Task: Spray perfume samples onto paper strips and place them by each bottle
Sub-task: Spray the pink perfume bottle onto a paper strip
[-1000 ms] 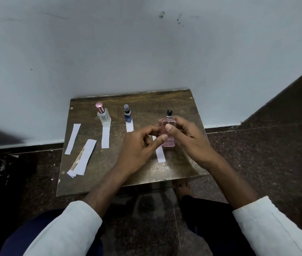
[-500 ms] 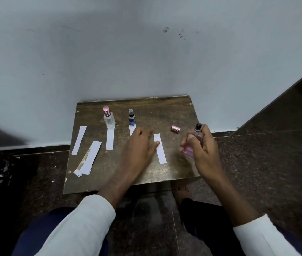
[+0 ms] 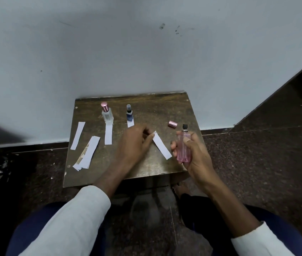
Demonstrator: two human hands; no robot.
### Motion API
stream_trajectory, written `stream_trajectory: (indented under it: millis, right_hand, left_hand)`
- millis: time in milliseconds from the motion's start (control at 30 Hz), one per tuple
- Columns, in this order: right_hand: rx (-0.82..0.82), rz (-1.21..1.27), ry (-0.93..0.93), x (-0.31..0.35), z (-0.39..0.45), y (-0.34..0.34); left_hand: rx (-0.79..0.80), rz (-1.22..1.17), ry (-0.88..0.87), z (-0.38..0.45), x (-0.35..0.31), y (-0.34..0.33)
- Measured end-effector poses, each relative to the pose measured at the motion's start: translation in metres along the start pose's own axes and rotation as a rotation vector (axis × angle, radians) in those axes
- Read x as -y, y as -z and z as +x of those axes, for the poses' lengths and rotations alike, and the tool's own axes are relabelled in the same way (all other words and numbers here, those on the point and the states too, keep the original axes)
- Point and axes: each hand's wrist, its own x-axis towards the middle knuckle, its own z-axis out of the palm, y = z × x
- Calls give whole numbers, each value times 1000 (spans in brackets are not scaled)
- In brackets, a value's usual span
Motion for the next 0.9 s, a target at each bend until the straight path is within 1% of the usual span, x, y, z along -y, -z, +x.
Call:
stream_trajectory:
  millis: [167,233,367,467,567,633,767,900]
  right_hand:
    - [28,-318,209,4,-30,-4]
    - [30,-459,302,5,-43,-7]
    - [14,-700,482,16,-91,-27]
    - [9,-730,558,22,-131,-44]
    - [52,-732,625,26,-167,-54]
    - [50,-724,655,29,-188,-60]
    - [18,-748,661,27,-219,-60]
    - [21,-855,593,14,-225,-52]
  left_hand:
    - [44,-235,15,-42,-10,37]
    - [40,-283,48,-64,-16,52]
    - [-57,-381,102,-112,-28,82]
    - [-146,-423,145,-146,-40,99]
    - [-185,-449,184,-182,-49,111]
    - [-215,-436,190,-201,-55,119]
    - [-298,-437,209,-228,-64,129]
    - [-354,-459,235,-242,-72,131]
